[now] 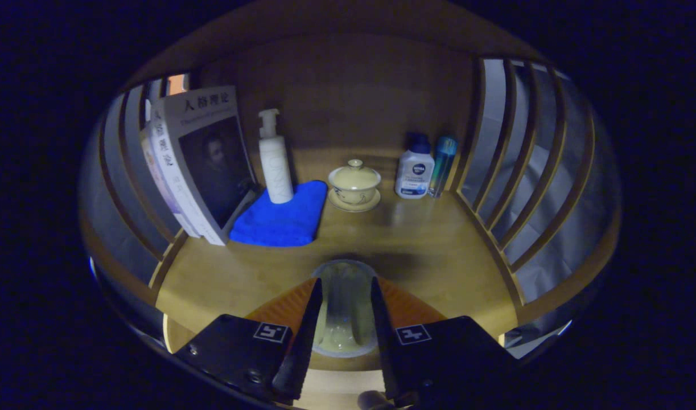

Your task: Pull open the drawer, take out the items inside it, and place them on the countertop above the cabinet.

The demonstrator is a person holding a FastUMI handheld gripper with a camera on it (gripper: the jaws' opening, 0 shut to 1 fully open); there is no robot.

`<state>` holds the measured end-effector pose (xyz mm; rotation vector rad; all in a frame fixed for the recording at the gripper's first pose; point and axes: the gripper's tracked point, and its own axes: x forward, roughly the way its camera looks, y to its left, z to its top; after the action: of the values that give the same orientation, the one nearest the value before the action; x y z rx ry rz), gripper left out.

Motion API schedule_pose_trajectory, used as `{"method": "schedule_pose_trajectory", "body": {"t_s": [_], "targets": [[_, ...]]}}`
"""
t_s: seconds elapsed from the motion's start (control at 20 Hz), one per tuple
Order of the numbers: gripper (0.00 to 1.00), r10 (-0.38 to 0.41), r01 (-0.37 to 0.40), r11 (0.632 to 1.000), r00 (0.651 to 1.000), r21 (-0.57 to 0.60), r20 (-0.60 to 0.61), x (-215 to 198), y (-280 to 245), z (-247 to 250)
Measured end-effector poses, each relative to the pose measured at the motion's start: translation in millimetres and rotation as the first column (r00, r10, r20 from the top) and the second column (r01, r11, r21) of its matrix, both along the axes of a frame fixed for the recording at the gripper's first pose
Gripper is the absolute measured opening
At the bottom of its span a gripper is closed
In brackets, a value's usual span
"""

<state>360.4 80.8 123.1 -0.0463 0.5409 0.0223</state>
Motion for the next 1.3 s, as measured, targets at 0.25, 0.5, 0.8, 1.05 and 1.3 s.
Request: {"method": "schedule_pose_trajectory", "body": {"t_s": [0.25,0.5,0.8,1.05,1.3], "targets": [[0.55,0.053,-0.054,0.999,0.991,0.002,0.126,-47,19,19],[0.85,0.075,-0.072,0.997,0.952,-0.021,0.298,-112,22,32],[1.0,0.048,-0.054,0.999,0.877,-0.003,0.478,-200,11,36],[1.0,0.064,-0.066,0.998,0.848,-0.016,0.526,-256,11,7],[1.0,0.031,-0.043,0.999,0.836,0.008,0.547,-293,-6,-37]]}}
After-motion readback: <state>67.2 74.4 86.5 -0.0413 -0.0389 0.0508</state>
